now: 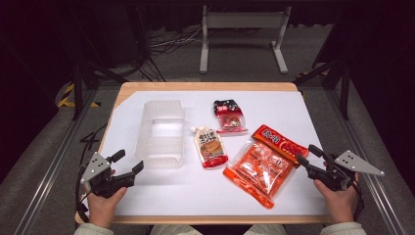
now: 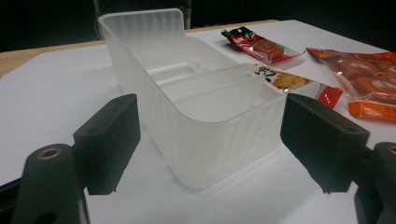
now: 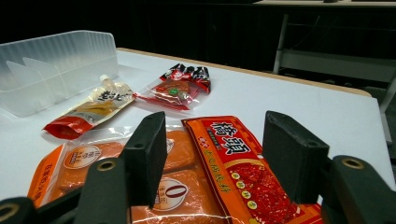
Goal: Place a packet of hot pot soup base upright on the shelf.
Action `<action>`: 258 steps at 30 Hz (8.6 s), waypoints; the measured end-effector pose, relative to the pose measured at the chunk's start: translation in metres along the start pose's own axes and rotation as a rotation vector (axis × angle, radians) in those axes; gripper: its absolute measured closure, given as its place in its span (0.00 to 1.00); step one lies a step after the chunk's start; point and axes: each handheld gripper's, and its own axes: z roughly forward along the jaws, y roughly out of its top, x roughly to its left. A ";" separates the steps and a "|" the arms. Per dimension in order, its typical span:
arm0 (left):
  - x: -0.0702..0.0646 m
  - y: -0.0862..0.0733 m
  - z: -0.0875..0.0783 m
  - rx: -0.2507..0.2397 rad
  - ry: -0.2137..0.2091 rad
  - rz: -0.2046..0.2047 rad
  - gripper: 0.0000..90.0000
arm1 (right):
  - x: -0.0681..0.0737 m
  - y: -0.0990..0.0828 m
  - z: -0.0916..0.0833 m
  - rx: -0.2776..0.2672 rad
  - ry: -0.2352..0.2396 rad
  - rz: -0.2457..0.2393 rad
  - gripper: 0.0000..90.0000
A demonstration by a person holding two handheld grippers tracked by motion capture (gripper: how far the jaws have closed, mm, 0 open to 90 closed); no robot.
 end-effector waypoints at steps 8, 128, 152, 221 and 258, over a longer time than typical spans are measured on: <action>-0.006 0.001 0.004 0.010 0.013 0.019 0.23 | -0.007 0.003 0.002 -0.001 -0.024 0.027 0.39; -0.005 -0.004 0.020 0.073 0.023 0.035 0.22 | -0.050 -0.020 0.081 0.438 0.080 0.207 1.00; -0.008 -0.002 0.020 0.043 0.006 -0.015 0.18 | -0.038 0.035 0.040 0.271 0.132 0.184 1.00; -0.038 0.038 0.034 -0.015 -0.313 0.016 0.19 | 0.074 0.205 0.007 0.131 0.427 -0.199 1.00; -0.059 0.070 0.085 -0.036 -0.384 0.100 0.11 | 0.122 0.233 0.080 0.026 0.631 -0.262 1.00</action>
